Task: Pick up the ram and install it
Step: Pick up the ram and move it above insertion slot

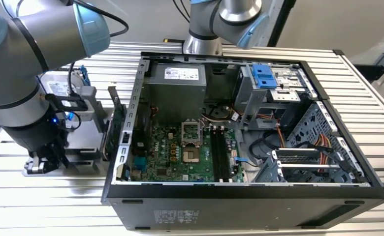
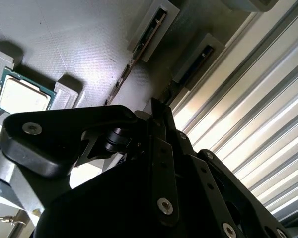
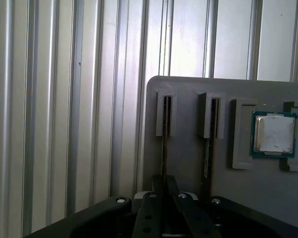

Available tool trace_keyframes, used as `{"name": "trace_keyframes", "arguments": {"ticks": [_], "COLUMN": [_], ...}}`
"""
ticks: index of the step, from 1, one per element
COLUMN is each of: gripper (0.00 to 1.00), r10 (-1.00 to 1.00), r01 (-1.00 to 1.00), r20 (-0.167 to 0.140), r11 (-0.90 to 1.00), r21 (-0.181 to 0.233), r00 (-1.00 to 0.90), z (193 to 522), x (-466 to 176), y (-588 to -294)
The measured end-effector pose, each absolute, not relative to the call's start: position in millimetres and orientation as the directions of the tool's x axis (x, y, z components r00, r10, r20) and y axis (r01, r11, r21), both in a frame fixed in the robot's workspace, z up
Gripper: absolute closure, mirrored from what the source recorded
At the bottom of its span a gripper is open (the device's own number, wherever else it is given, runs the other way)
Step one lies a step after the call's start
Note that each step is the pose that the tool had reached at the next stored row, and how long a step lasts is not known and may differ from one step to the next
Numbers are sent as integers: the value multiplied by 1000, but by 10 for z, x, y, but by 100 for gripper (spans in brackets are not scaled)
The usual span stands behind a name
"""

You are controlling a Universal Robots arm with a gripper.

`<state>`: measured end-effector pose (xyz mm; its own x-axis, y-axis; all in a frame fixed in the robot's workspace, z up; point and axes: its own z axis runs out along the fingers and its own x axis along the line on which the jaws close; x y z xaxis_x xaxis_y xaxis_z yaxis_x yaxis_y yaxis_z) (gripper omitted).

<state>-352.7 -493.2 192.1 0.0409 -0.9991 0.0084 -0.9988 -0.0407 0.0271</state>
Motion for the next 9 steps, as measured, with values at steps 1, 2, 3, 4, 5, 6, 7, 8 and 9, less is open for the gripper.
{"name": "trace_keyframes", "arguments": {"ticks": [1, 2, 3, 4, 5, 6, 7, 8, 9], "gripper": [100, 100, 100, 100, 100, 100, 100, 100, 100], "r10": [-999, -999, -999, -999, -999, -999, -999, -999, -999], "r01": [-999, -999, -999, -999, -999, -999, -999, -999, -999], "r20": [8, 8, 8, 8, 8, 8, 8, 8, 8], "r11": [-41, -41, -41, -41, -41, -41, -41, -41, -41], "r21": [27, 27, 27, 27, 27, 27, 27, 27, 27], "r00": [41, 41, 41, 41, 41, 41, 41, 41, 41], "z": [1921, 1921, 1921, 1921, 1921, 1921, 1922, 1927, 1937], "x": [-3527, -3527, -3527, -3527, -3527, -3527, -3527, -3527, -3527], "y": [-4932, -4932, -4932, -4932, -4932, -4932, -4932, -4931, -4932]}}
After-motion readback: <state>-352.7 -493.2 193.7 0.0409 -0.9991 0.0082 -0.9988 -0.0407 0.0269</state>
